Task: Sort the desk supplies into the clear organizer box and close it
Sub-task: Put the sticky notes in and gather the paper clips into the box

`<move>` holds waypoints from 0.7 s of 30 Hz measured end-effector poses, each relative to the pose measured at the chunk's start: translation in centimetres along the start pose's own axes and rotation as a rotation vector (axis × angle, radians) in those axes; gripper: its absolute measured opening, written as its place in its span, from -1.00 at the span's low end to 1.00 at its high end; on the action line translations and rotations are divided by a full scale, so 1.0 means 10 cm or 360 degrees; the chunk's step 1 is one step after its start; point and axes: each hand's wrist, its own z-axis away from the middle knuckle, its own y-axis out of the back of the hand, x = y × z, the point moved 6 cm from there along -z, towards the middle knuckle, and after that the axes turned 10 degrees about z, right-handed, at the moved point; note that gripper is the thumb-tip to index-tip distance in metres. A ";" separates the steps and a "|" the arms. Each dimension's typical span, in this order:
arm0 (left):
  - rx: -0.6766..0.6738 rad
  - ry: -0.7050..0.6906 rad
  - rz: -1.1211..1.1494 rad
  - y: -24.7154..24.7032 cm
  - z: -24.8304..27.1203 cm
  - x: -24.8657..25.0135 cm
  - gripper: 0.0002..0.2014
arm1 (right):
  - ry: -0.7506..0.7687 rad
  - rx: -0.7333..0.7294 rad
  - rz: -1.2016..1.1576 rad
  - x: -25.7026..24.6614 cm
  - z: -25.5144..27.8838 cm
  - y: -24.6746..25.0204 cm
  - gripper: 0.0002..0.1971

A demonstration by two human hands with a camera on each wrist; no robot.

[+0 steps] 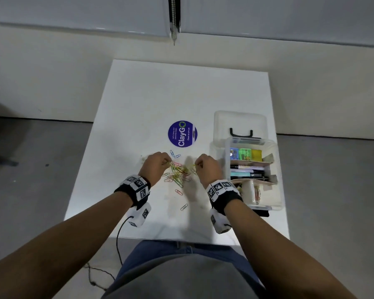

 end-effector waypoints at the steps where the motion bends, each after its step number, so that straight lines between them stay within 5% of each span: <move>1: 0.0024 -0.0031 0.0069 0.04 0.02 0.10 -0.88 | 0.0009 0.0050 -0.0100 0.03 0.04 0.08 -0.86; 10: -0.0056 -0.0249 0.0626 -0.06 0.20 1.52 -0.90 | 0.0149 0.0460 -0.0590 0.47 0.61 1.19 -0.92; 15: -0.0314 -0.0396 0.0502 -0.78 0.25 2.17 -0.87 | -0.0002 0.0540 -0.0549 1.12 0.97 1.52 -0.90; 21: -0.0592 -0.0433 0.0255 -1.73 0.35 2.44 -0.88 | -0.0271 0.0400 -0.0229 1.74 1.10 1.27 -0.86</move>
